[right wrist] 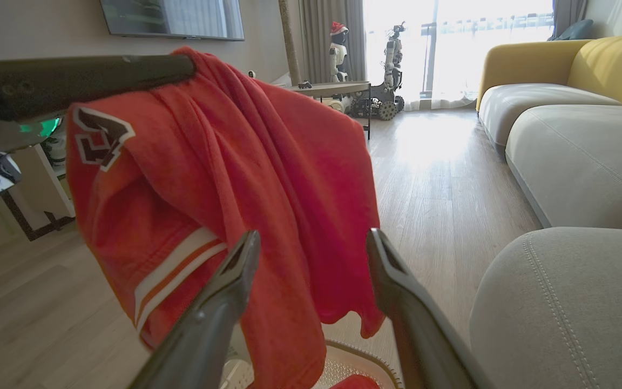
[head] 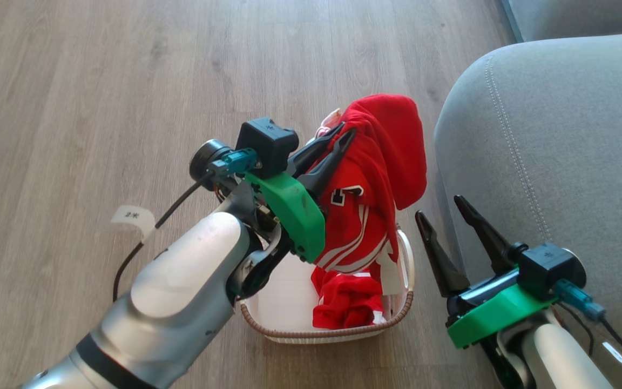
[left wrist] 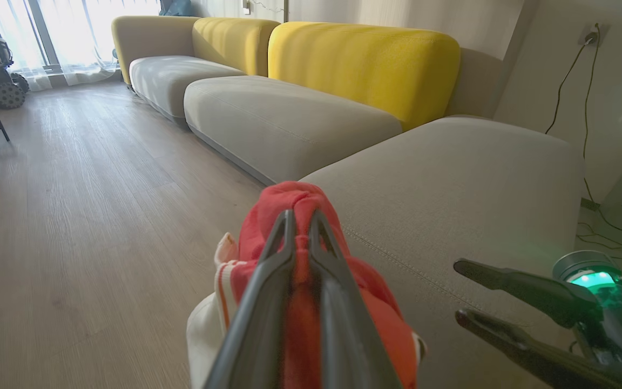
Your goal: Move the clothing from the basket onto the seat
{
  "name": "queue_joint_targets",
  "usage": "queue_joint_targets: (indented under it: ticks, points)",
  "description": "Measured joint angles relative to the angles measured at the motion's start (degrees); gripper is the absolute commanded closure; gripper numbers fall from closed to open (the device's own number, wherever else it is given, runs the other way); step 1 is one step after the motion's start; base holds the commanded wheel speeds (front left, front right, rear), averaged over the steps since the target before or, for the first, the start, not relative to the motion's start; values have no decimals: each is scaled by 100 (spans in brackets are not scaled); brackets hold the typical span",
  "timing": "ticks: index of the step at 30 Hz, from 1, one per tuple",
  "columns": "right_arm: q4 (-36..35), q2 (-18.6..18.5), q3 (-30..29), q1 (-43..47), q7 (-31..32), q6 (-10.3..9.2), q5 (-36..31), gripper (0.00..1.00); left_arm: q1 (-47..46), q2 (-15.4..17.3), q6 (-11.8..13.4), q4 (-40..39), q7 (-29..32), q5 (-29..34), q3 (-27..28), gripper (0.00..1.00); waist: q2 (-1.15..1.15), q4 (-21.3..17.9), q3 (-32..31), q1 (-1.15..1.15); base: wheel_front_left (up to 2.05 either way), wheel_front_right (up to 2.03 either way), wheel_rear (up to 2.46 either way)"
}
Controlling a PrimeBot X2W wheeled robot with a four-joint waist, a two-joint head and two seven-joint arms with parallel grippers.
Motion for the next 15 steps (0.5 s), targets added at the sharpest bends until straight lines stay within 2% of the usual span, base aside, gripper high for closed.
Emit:
queue_joint_targets:
  ticks: [8, 15]
  points:
    - [5, -115, 422, -57, -41, 1, 162, 0, 0, 0, -1, -29, 5, -1, -40, 100, 0, -30, 50, 0, 0, 0, 0]
    - [287, -130, 892, -496, -38, 1, 166, 0, -1, 1, -1, -21, -3, -42, -38, 100, 0, -25, 88, 0, 0, 0, 0]
